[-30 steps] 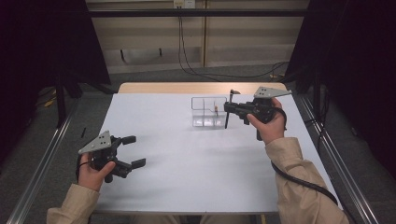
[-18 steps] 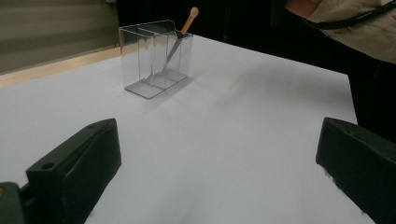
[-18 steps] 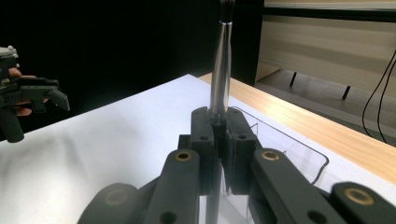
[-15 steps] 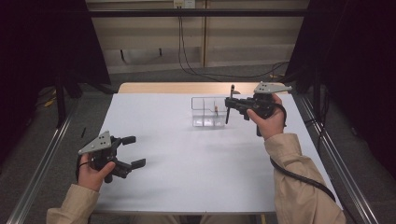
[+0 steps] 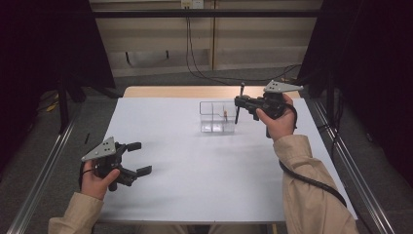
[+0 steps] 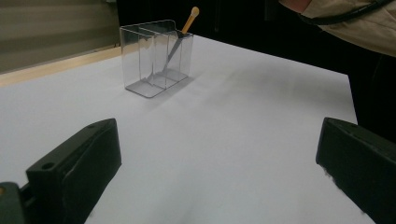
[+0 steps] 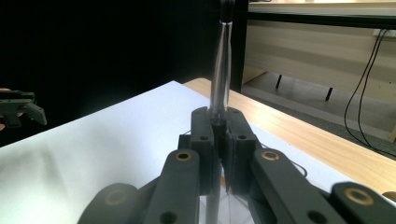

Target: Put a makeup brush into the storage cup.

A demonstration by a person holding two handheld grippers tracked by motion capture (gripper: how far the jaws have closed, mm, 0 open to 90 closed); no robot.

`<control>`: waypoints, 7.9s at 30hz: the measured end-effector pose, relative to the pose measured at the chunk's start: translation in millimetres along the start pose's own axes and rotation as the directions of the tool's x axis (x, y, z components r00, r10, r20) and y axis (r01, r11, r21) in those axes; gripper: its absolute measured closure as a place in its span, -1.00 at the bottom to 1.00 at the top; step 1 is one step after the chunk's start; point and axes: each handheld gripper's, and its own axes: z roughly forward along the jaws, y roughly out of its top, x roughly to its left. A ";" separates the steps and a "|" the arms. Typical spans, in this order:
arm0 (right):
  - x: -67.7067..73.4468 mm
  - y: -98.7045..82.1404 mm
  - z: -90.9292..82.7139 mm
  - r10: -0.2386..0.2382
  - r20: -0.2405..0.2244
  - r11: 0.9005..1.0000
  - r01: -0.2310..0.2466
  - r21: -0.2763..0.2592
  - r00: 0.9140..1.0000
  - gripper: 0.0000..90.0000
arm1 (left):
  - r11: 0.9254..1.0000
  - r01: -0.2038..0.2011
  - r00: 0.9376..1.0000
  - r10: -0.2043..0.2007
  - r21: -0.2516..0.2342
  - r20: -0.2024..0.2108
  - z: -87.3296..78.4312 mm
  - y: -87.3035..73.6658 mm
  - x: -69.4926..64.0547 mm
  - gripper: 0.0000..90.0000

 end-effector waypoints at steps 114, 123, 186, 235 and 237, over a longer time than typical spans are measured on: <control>-22.4 -30.5 41.3 0.003 0.170 1.000 -0.007 0.025 0.985 0.87 | 1.000 -0.006 1.000 0.006 -0.007 -0.015 -3.0 -1.6 2.6 -1.00; -21.7 -30.5 39.6 0.025 0.165 1.000 -0.027 0.009 0.986 0.53 | 1.000 -0.001 1.000 0.001 -0.007 -0.011 -1.8 -1.4 2.7 -1.00; 25.0 -59.4 -35.4 -0.012 0.025 0.999 0.013 -0.032 1.000 -0.72 | 1.000 -0.026 1.000 0.026 0.004 0.016 13.0 4.1 2.8 -1.00; 38.0 -92.8 -95.2 -0.033 0.056 0.999 0.034 -0.019 0.998 -0.73 | 1.000 -0.027 1.000 0.027 -0.002 0.007 11.3 4.2 2.4 -1.00; 38.9 -94.5 -97.2 -0.032 0.057 0.999 0.033 -0.013 0.998 -0.73 | 1.000 -0.027 1.000 0.027 0.000 0.007 11.3 4.1 2.5 -1.00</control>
